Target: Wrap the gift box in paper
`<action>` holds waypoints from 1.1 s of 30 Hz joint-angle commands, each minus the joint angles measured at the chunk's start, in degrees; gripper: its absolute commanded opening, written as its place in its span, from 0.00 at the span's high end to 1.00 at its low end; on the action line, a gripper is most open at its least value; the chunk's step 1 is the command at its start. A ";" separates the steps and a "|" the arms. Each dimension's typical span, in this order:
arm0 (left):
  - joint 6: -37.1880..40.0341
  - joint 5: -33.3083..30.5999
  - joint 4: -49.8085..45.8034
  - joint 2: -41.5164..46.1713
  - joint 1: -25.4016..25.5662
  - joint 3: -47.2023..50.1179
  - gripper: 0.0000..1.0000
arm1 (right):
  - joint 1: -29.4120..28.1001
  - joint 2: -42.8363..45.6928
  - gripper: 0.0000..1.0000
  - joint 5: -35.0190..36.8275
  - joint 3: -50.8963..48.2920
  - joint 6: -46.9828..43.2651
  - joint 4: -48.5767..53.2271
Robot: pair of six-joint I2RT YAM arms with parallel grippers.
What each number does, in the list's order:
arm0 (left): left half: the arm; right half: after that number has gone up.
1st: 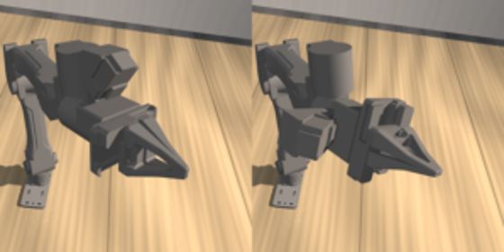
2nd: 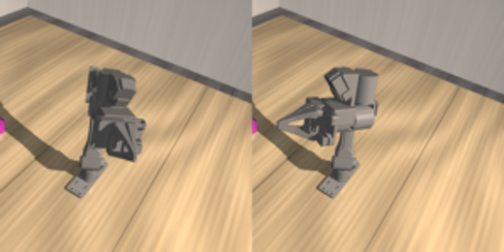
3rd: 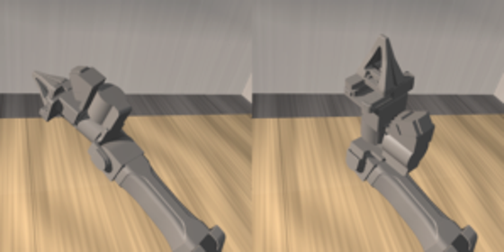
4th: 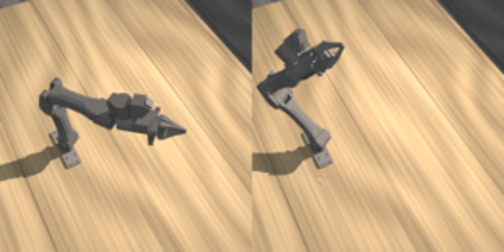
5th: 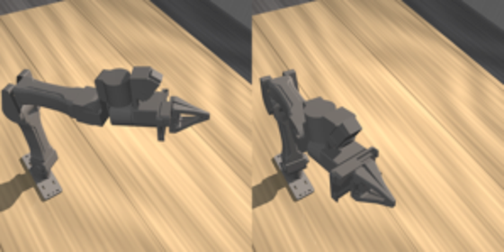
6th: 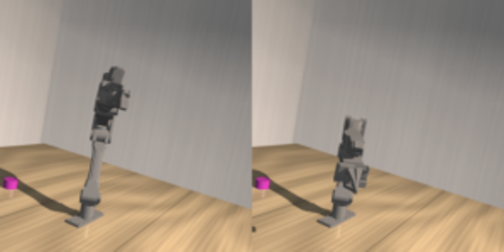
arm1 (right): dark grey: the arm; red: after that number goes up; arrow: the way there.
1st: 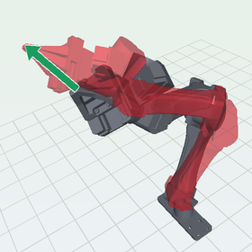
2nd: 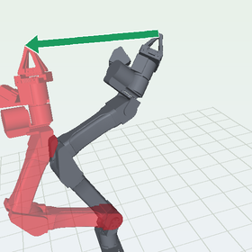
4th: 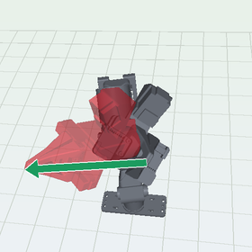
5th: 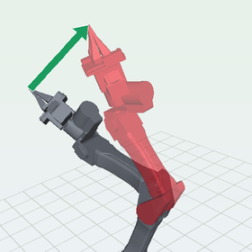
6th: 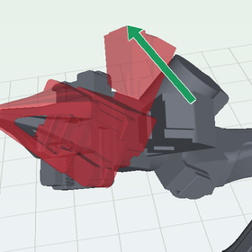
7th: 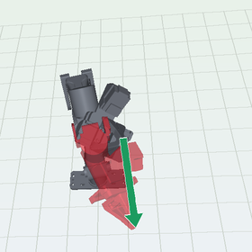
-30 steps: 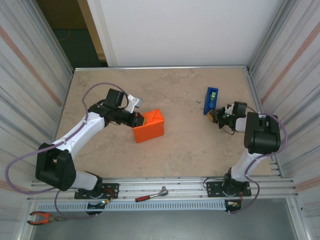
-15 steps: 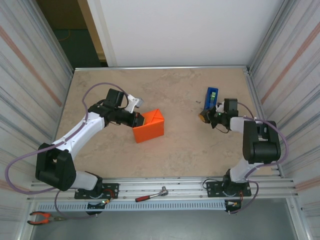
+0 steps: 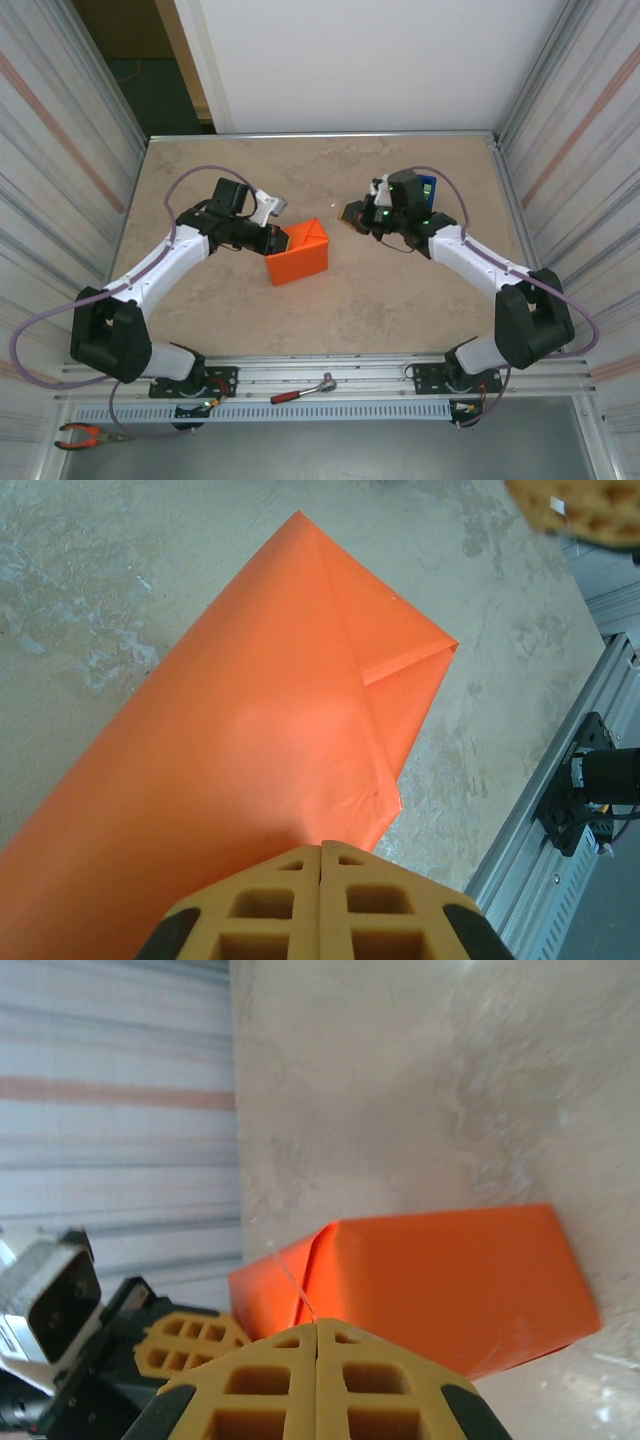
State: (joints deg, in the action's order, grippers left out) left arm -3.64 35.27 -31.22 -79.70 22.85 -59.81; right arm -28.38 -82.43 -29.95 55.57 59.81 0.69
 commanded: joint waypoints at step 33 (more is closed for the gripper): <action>0.65 -2.70 -3.85 -3.24 1.47 3.61 1.00 | -19.50 -5.69 1.00 19.17 5.55 13.14 -2.47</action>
State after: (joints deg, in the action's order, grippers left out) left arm -3.66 35.48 -31.14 -79.70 22.90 -59.70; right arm -47.18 -87.48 -11.53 58.81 71.61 -0.95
